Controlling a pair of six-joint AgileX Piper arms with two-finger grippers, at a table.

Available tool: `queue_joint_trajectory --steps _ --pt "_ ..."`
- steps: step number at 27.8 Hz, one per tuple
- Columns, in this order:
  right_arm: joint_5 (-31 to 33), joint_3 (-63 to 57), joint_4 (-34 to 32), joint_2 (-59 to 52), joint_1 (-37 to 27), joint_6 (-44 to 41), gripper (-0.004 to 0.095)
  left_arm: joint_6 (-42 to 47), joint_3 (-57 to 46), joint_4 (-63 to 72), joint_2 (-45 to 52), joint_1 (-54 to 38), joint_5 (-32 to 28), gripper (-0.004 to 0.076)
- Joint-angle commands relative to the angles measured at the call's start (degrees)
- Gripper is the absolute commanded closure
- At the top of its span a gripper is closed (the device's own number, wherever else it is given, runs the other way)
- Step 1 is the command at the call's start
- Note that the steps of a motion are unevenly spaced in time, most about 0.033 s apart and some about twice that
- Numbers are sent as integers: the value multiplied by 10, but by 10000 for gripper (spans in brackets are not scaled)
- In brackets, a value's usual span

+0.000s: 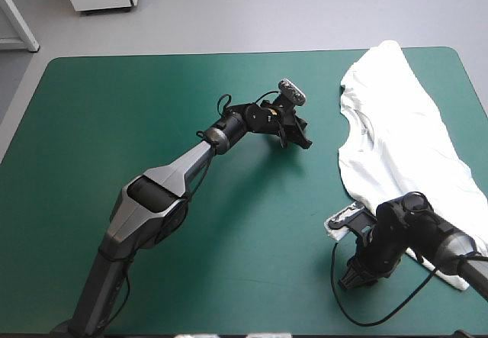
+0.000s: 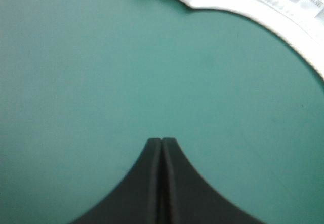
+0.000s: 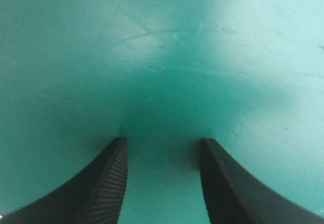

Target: Fold the cloth

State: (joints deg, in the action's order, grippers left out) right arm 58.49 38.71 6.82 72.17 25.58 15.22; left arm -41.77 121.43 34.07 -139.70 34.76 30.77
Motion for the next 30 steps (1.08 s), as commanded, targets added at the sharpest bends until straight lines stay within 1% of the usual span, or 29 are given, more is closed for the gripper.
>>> queue_joint_trajectory --steps 1,19,23,28,29,30 --pt "14 8 20 -6 1 5 481 3 13 5 36 1 9 733" --pt "12 8 20 -6 1 5 480 4 13 -9 37 1 8 733" --pt "16 27 19 -10 1 5 481 2 14 -20 61 1 32 733" --pt "43 107 -45 -19 1 -22 480 22 14 -64 115 1 80 733" --pt "60 140 -68 -19 1 -32 480 34 14 -83 135 1 109 733" --pt "68 156 -82 -19 1 -39 480 42 14 -94 145 1 120 733"
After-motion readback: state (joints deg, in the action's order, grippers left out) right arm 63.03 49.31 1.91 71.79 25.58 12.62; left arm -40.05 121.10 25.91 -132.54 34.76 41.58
